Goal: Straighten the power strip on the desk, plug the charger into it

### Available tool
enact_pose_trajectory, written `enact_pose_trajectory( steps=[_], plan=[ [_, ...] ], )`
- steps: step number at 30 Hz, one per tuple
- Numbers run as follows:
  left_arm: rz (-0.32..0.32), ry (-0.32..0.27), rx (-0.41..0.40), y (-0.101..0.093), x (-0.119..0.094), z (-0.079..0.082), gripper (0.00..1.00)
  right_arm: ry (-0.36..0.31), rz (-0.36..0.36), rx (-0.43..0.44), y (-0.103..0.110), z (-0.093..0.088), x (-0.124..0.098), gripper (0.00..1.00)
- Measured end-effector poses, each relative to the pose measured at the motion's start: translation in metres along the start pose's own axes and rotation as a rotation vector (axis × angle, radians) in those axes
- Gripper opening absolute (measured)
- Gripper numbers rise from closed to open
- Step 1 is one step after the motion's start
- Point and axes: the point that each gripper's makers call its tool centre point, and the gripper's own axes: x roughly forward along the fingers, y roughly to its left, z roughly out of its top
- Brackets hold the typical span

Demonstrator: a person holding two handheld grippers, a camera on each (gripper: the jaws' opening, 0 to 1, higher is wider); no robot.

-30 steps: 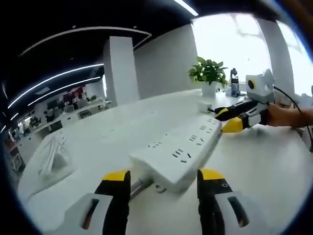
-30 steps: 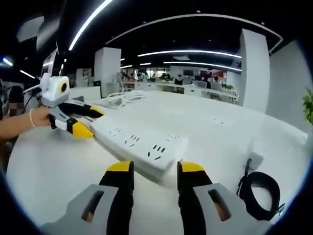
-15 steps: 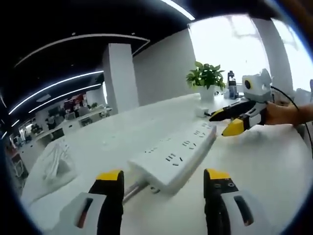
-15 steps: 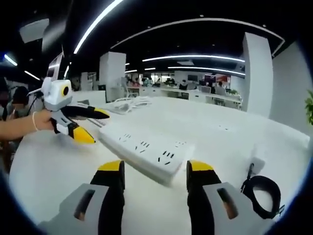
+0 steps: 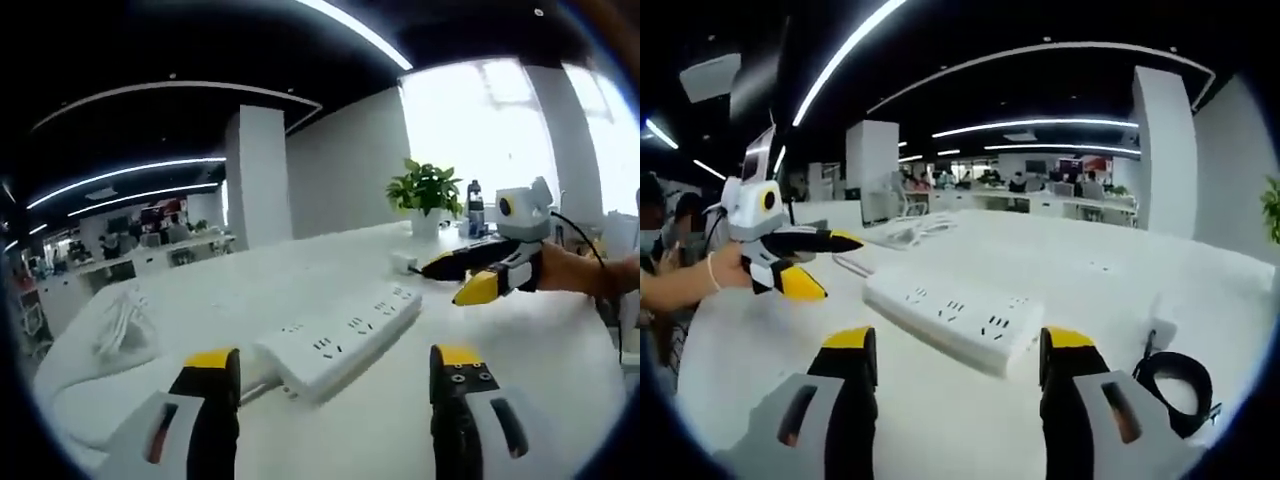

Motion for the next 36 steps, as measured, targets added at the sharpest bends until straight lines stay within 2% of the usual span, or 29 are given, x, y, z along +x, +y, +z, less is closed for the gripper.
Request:
enact_pose_trajectory(
  steps=[10, 15, 22, 28, 31, 36],
  plan=[
    [0.031, -0.064, -0.009, -0.012, -0.016, 0.016, 0.85, -0.057, -0.018, 0.024, -0.008, 0.014, -0.020, 0.69],
    [0.067, -0.071, 0.011, -0.015, -0.022, 0.022, 0.89, -0.058, -0.029, 0.020, -0.010, 0.015, -0.030, 0.73],
    [0.084, -0.066, 0.021, -0.022, -0.031, 0.025, 0.93, -0.068, -0.042, 0.025, -0.008, 0.014, -0.048, 0.79],
    [0.050, -0.030, 0.035, -0.037, -0.040, 0.020, 0.94, -0.070, -0.041, 0.019, -0.003, 0.015, -0.060, 0.85],
    [0.042, -0.041, 0.033, -0.044, -0.045, 0.020, 0.99, -0.073, -0.035, 0.012, 0.002, 0.016, -0.065, 0.89],
    [0.000, -0.048, 0.033, -0.062, -0.052, 0.017, 0.99, -0.074, -0.050, 0.014, 0.005, 0.014, -0.072, 0.96]
  ],
)
